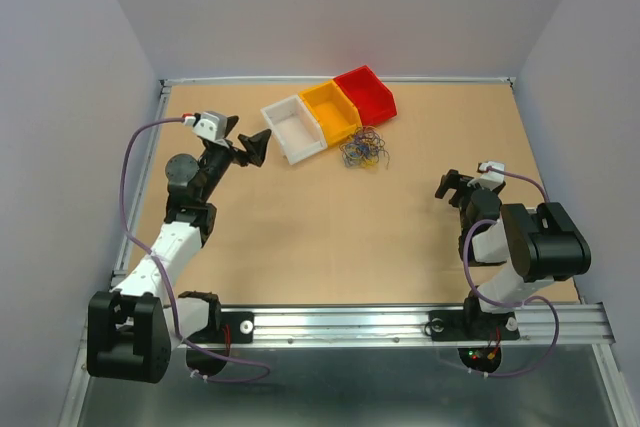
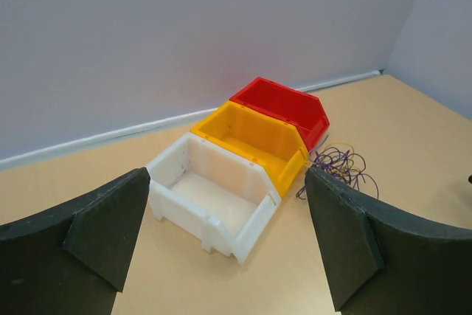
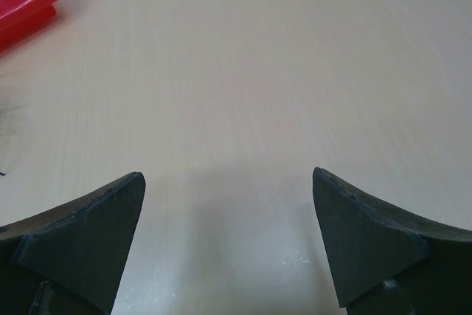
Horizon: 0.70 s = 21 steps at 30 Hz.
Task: Untangle the cables
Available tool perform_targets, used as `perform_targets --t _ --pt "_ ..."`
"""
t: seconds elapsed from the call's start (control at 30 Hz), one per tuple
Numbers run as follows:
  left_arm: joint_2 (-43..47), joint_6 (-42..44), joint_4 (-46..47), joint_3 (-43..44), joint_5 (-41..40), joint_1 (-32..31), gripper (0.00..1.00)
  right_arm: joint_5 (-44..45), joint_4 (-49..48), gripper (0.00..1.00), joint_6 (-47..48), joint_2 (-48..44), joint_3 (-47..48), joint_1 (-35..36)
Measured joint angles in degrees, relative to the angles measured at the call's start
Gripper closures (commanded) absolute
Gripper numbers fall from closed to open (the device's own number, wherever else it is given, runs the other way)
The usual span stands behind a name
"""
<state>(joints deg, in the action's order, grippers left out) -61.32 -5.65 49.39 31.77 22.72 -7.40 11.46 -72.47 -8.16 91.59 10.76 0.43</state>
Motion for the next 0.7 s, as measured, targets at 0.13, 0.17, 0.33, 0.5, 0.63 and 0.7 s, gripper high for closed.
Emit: perform_targets --t 0.13,0.17,0.33,0.5,0.63,0.7 --pt "-1.42 2.56 -0.37 1.01 6.47 -0.68 0.01 -0.04 0.00 0.00 0.00 0.00 0.00 0.00" --pt "-3.17 4.31 -0.85 2.03 8.63 -1.90 0.01 -0.07 0.00 0.00 0.00 0.00 0.00 0.00" --pt "-18.64 12.17 -9.35 13.22 9.55 -11.80 0.01 -0.02 0.04 0.00 0.00 0.00 0.04 0.00" --pt "-28.20 16.31 -18.45 20.09 4.35 -19.15 0.01 3.93 0.09 0.00 0.33 -0.02 0.07 1.68" --pt "-39.60 18.64 -26.97 33.73 -2.86 -25.86 0.01 5.46 0.15 0.00 0.48 -0.09 0.17 2.67" --pt "-45.40 19.02 -29.03 39.43 -4.61 -27.74 0.01 5.49 0.66 0.00 0.66 -0.50 0.42 2.67"
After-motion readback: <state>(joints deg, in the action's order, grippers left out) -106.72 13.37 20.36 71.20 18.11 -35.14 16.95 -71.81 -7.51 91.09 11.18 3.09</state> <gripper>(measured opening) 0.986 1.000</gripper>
